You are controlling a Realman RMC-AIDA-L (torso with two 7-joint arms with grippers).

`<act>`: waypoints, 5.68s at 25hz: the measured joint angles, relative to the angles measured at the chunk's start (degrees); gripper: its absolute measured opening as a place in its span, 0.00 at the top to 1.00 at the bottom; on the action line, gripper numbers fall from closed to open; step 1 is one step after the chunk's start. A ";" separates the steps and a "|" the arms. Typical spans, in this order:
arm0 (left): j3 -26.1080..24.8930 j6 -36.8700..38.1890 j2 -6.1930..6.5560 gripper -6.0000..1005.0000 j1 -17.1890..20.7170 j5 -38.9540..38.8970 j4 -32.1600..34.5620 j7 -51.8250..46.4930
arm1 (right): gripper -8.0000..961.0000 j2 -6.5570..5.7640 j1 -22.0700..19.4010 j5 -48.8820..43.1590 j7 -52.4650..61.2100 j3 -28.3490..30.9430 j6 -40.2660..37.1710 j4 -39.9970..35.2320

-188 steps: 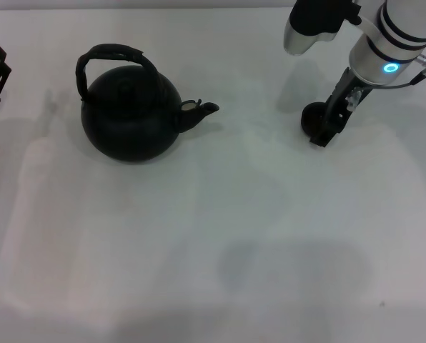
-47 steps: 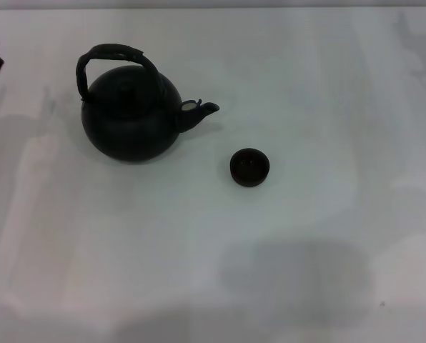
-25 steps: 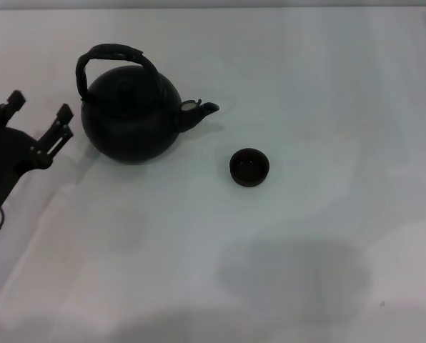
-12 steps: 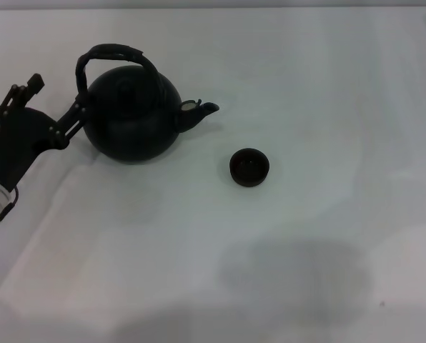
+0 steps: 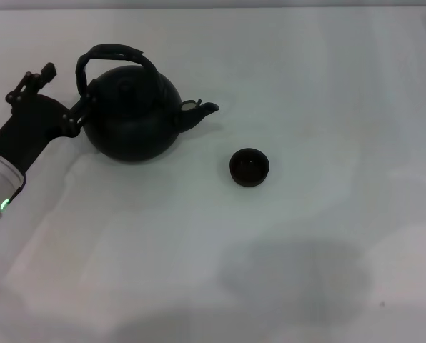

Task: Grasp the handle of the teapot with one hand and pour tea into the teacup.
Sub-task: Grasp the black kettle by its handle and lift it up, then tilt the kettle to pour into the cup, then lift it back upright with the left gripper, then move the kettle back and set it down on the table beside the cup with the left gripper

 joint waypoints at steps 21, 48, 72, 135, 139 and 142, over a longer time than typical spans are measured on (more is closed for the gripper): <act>-0.09 -0.18 -0.20 0.86 -2.33 -0.76 -0.33 0.54 | 0.10 -0.09 0.18 0.00 0.46 -0.32 -0.01 -0.26; 0.44 8.53 -0.26 0.90 -11.00 5.65 -1.94 20.64 | 0.10 0.00 -0.15 -0.36 0.46 -0.59 0.79 -0.08; 0.43 6.78 -0.27 0.90 -13.41 10.89 -2.79 27.80 | 0.10 0.08 0.18 -0.18 0.53 -0.56 0.78 0.35; -3.77 4.34 -0.38 0.90 -11.49 5.44 -5.91 28.45 | 0.10 0.26 1.20 0.00 0.64 -0.55 1.66 0.65; -10.18 5.26 -0.38 0.90 -10.54 5.34 -9.35 26.38 | 0.10 0.26 1.31 0.00 0.64 -0.58 1.68 0.70; -14.38 6.38 -0.38 0.90 -9.06 5.30 -11.79 25.45 | 0.10 0.26 1.34 0.00 0.64 -0.60 1.81 0.71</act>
